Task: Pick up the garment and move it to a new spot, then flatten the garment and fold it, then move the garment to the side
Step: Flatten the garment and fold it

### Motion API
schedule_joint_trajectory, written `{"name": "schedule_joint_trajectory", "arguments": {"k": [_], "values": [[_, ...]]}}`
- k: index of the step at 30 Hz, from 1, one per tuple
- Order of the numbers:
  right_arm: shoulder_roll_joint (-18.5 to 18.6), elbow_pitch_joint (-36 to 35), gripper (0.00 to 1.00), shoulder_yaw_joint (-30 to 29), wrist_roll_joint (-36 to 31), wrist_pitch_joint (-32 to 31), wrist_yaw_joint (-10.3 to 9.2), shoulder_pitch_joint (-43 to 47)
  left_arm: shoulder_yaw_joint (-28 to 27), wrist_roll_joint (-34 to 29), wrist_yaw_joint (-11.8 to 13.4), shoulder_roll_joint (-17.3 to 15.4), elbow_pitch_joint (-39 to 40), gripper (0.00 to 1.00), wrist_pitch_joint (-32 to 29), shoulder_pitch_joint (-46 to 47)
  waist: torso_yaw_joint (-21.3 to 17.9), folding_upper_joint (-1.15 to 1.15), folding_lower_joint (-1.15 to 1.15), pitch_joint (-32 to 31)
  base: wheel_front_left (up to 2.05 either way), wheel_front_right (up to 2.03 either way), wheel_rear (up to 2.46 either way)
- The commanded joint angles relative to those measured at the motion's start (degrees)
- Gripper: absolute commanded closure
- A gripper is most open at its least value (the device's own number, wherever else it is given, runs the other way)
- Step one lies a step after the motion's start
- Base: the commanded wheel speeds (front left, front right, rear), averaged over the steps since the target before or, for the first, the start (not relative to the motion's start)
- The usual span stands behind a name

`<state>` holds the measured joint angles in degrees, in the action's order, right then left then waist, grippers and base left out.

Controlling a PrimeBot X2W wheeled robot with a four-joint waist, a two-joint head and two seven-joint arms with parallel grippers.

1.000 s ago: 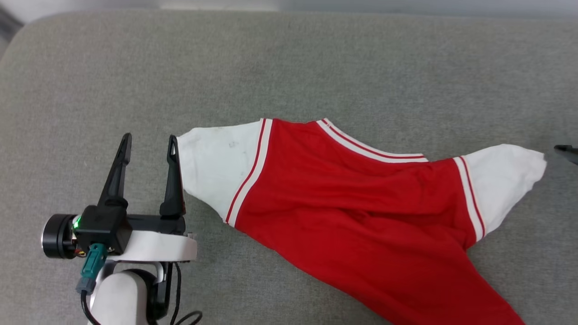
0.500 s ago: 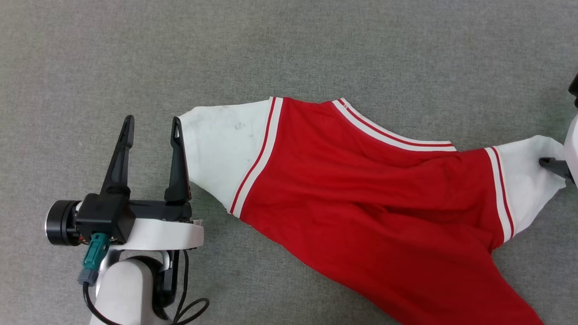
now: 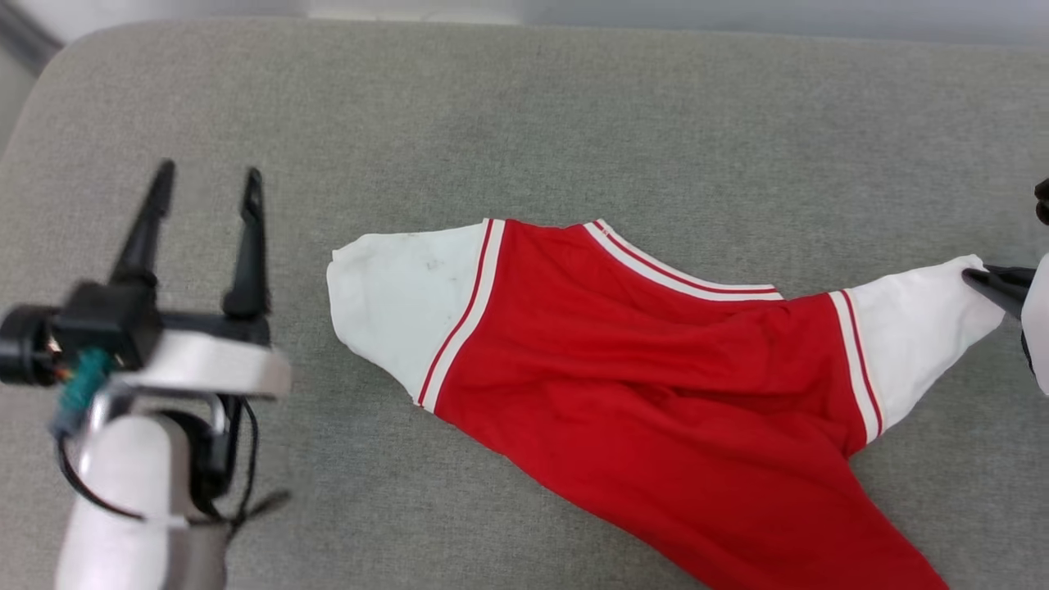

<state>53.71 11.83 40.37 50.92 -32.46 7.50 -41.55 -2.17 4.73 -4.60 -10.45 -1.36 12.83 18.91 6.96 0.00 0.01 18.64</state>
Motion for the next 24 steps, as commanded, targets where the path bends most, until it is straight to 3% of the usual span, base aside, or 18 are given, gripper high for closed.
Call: {"name": "schedule_joint_trajectory", "arguments": {"k": [1,9,16,19,24], "values": [[0.3,-0.6,1.0,0.1,0.1,0.8,-0.03,0.9,-0.1,1.1,-0.5,-0.3,-0.1,0.0,-1.1,2.0,-0.8,0.0,-0.01,-0.7,0.0,0.0,0.0],[1.2,-5.6,1.0,-0.3,-1.1,4.7,-0.02,3.5,5.6,9.1,-2.7,-11.6,-1.8,0.0,-23.5,12.7,-3.4,0.0,-0.01,0.0,0.0,0.0,0.0],[0.2,-8.6,1.0,-1.0,-2.8,5.0,-0.02,2.9,16.8,24.1,-2.7,-22.8,-2.4,0.0,-46.3,20.4,-5.4,0.0,-0.01,2.3,0.0,0.0,0.0],[-0.1,-9.6,1.0,-1.4,-3.5,5.0,-0.02,2.2,20.8,29.3,-2.8,-26.4,-3.1,0.0,-54.9,22.6,-6.0,0.0,-0.01,3.5,0.0,0.0,0.0],[-0.6,-11.0,1.0,-1.7,-4.2,5.0,-0.02,1.0,26.5,34.1,-2.8,-29.7,-5.0,0.0,-62.7,25.0,-7.3,0.0,-0.01,5.7,0.0,0.0,0.0]]}}
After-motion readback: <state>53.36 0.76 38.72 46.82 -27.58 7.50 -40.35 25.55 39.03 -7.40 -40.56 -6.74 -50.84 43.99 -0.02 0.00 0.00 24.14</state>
